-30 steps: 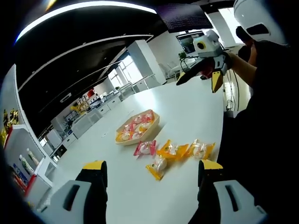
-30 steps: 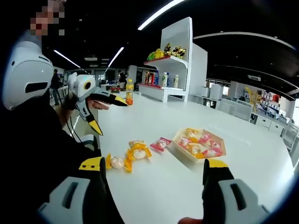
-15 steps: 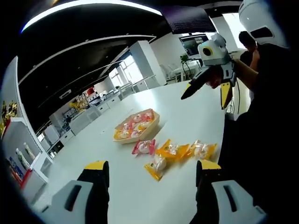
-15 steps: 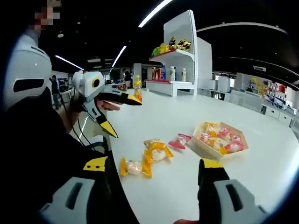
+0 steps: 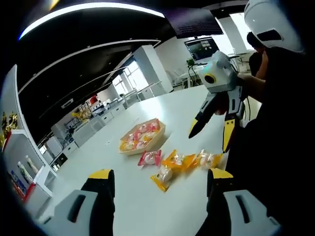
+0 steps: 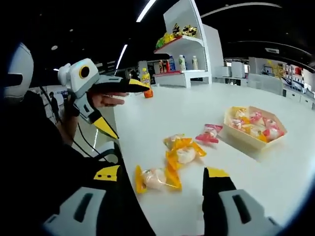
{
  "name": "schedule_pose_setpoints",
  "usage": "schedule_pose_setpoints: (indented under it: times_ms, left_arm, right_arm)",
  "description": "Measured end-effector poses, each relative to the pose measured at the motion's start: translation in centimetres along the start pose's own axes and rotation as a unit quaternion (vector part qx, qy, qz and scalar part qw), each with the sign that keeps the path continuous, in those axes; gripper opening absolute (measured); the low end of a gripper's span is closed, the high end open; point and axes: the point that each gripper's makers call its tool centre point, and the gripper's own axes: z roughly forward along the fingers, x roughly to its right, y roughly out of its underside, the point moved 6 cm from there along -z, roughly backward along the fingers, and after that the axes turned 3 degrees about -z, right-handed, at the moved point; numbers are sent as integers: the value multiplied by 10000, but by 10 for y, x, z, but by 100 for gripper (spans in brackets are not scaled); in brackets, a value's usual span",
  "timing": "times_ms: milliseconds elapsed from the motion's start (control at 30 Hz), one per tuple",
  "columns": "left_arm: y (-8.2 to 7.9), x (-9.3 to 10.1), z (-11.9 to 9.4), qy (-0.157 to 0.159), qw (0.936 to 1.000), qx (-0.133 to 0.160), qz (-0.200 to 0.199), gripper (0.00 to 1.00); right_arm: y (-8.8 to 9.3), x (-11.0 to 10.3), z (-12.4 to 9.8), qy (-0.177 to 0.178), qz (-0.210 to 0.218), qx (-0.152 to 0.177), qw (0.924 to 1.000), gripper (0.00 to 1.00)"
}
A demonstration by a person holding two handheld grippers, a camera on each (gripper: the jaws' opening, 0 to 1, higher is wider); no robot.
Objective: Pick up the marshmallows scattered on the table and place them into the bowl on the table
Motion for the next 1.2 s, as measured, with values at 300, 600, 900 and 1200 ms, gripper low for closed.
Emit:
schedule_pose_setpoints:
  times_ms: [300,600,900,1200]
  left_arm:
    - [0,-3,-1,-59,10000,7,-28,75]
    - [2,-4,-3,-104,9999,-12,-40,75]
    - [1,-3,-4,-104,9999,8,-18,75]
    - [0,-1,-2,-86,10000,0,-12,75]
  right_arm:
    - [16,0,21,-174,111,-277,9994,51]
    - [18,-3,24,-137,-56,-321,9994,38]
    - [15,-9,22,-110,-376,-211,9990,23]
    - [18,-11,24,-125,-811,-343,9960,22]
